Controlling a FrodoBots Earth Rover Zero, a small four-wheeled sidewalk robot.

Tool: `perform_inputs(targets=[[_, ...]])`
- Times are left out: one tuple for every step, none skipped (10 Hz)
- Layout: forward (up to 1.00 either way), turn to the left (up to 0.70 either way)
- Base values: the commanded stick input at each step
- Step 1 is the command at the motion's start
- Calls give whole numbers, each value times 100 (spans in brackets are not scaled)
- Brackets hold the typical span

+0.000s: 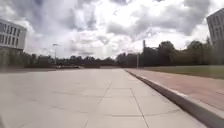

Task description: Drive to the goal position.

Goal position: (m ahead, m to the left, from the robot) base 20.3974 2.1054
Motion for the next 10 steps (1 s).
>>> perform_inputs(targets=[[70,0],[70,0],[70,0],[70,15],[70,1],[70,0],[70,0],[70,-11],[70,-30],[70,-35]])
